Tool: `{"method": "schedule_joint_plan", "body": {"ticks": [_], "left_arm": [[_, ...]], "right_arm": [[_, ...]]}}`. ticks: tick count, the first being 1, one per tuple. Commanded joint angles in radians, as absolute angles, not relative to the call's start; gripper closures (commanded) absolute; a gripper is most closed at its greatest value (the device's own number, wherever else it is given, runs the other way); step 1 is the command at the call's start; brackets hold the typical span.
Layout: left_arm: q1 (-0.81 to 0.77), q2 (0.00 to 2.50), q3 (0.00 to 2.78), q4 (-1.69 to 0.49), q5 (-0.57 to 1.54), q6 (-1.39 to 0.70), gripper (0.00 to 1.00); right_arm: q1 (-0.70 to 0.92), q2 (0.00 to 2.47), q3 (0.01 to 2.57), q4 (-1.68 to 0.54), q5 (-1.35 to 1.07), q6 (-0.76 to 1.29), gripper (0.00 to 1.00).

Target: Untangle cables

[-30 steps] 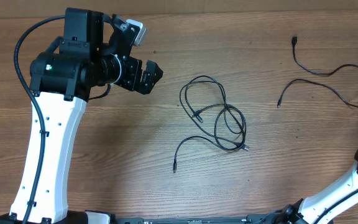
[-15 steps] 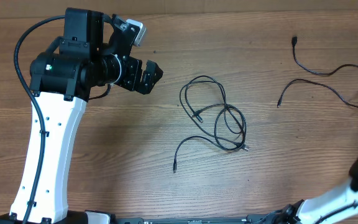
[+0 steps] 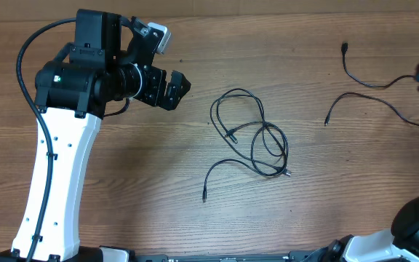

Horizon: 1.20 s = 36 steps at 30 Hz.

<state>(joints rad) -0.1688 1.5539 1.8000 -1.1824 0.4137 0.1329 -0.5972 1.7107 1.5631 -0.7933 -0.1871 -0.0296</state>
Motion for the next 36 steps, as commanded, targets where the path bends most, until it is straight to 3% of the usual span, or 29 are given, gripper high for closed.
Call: {"method": "schedule_joint_plan", "body": {"ticks": [1,11,23,36], "left_arm": [[-0.171,1.538,1.815,-1.181,0.407,0.131,0.00],[-0.171,1.538,1.815,-1.181,0.407,0.131,0.00],[-0.171,1.538,1.815,-1.181,0.407,0.131,0.00],[-0.171,1.538,1.815,-1.181,0.407,0.131,0.00]], "right_arm": [[-0.560,1.711,1.562,-0.831,-0.177,-0.031,0.00],[-0.443,1.711,1.407,-0.777,-0.025,-0.090,0.00],[-0.435,1.756,1.047,-0.364,0.024,-0.052,0.00],[-0.434,1.910,1.020,-0.225,0.026,-0.056,0.00]]}}
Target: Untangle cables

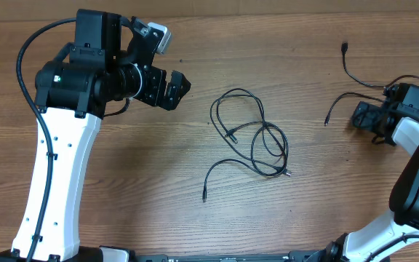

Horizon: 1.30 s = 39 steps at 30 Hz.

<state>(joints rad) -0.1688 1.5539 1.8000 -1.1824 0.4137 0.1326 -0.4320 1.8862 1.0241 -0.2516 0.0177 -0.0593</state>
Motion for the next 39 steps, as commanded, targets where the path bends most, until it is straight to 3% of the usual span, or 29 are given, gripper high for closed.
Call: {"method": "schedule_joint_plan", "body": {"ticks": [1,39], "left_arm": [[-0.171,1.538,1.815,-1.181,0.407,0.131,0.00],[-0.171,1.538,1.815,-1.181,0.407,0.131,0.00]], "right_arm": [[-0.434,1.916,1.020,-0.216,0.026,-0.056,0.00],[-0.434,2.349,1.032,0.327,-0.024,-0.048,0.00]]}}
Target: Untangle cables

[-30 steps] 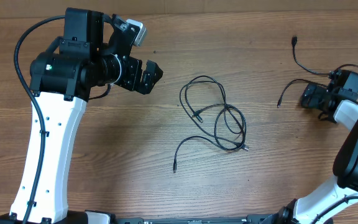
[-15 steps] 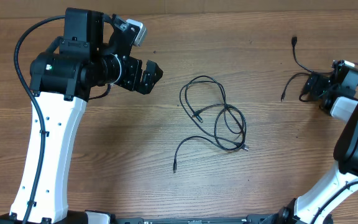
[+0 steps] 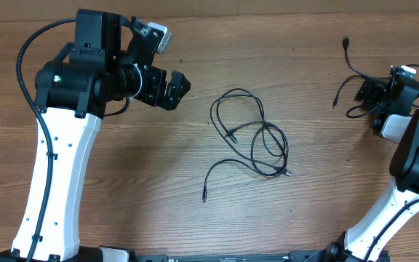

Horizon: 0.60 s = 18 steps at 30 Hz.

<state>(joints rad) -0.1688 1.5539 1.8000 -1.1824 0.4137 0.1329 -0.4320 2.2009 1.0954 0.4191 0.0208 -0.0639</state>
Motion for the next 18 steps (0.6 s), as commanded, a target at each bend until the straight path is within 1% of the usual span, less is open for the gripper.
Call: {"method": "schedule_joint_plan", "body": {"ticks": [1,4,13,18], "left_arm": [[-0.171,1.538,1.815,-1.181,0.407,0.131,0.01],[-0.171,1.538,1.815,-1.181,0.407,0.131,0.00],[-0.171,1.538,1.815,-1.181,0.407,0.131,0.00],[-0.171,1.538,1.815,-1.181,0.407,0.131,0.00]], "right_arm": [[-0.434,2.355,1.049,0.313,-0.024,-0.048,0.00],[-0.434,2.375,1.121,0.228,-0.024,-0.049,0.00],[-0.434,2.438,1.433,-0.118,-0.062,-0.049,0.00],[-0.434,2.463,1.525,-0.200,-0.061,-0.055,0.00]]}}
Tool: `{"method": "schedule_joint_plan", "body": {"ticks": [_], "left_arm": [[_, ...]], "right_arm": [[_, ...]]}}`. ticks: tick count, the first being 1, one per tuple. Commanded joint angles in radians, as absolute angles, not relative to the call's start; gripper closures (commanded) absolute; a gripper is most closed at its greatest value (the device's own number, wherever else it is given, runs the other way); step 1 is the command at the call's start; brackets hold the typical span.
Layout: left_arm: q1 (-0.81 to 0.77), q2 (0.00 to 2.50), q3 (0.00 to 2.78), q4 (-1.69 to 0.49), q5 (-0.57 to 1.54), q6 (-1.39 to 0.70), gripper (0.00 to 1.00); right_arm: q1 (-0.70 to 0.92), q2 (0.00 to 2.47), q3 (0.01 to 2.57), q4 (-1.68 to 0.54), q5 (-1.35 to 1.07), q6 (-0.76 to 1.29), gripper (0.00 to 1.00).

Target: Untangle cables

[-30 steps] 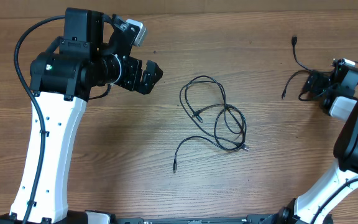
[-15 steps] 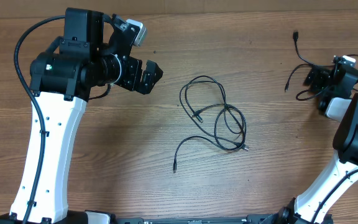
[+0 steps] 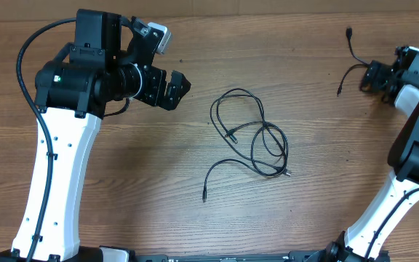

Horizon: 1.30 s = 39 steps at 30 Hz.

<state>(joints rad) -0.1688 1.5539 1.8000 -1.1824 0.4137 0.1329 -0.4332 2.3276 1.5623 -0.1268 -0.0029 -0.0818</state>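
Two black cables lie looped through each other at mid-table, forming a tangle (image 3: 257, 138) with plug ends at the lower left, the centre and the lower right. A separate black cable (image 3: 354, 51) lies at the far right; my right gripper (image 3: 374, 76) is shut on it, and its loose ends trail to the left and toward the far edge. My left gripper (image 3: 177, 87) hovers left of the tangle, well apart from it, with nothing in it; its jaw gap does not show.
The wooden table (image 3: 122, 189) carries only the cables. The left arm's white link rises from the near left edge. The right arm's base stands at the near right corner, and its forearm runs up the right edge.
My right gripper has moved farther back and slightly right, taking the separate cable with it. The left arm and the central tangle have not moved.
The separate cable first lay spread out at the right, with my right gripper at the table's right edge. The gripper then sat on the cable's middle. After that it held the cable bunched farther back, and now farther back still.
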Motion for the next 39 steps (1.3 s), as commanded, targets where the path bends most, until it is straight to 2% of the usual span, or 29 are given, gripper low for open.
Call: {"method": "schedule_joint_plan", "body": {"ticks": [1,13,18,29,31,36,39], "left_arm": [[-0.171,1.538,1.815,-1.181,0.407,0.131,0.00],[-0.171,1.538,1.815,-1.181,0.407,0.131,0.00],[-0.171,1.538,1.815,-1.181,0.407,0.131,0.00],[-0.171,1.538,1.815,-1.181,0.407,0.131,0.01],[-0.171,1.538,1.815,-1.181,0.407,0.131,0.00],[-0.171,1.538,1.815,-1.181,0.407,0.131,0.00],[-0.171,1.538,1.815,-1.181,0.407,0.131,0.00]], "right_arm": [[-0.435,2.463,1.533,-0.202,-0.061,-0.055,0.00],[-0.463,2.463,1.610,-0.270,-0.062,-0.052,0.00],[-0.494,2.463,1.745,-0.448,-0.062,-0.052,0.00],[-0.519,2.463,2.257,-0.905,-0.081,-0.052,0.00],[-0.518,2.463,2.376,-0.986,-0.235,-0.052,0.00],[-0.507,2.457,2.508,-1.032,-0.641,-0.017,0.00],[-0.472,2.455,2.579,-1.053,-0.751,0.056,0.00]]}}
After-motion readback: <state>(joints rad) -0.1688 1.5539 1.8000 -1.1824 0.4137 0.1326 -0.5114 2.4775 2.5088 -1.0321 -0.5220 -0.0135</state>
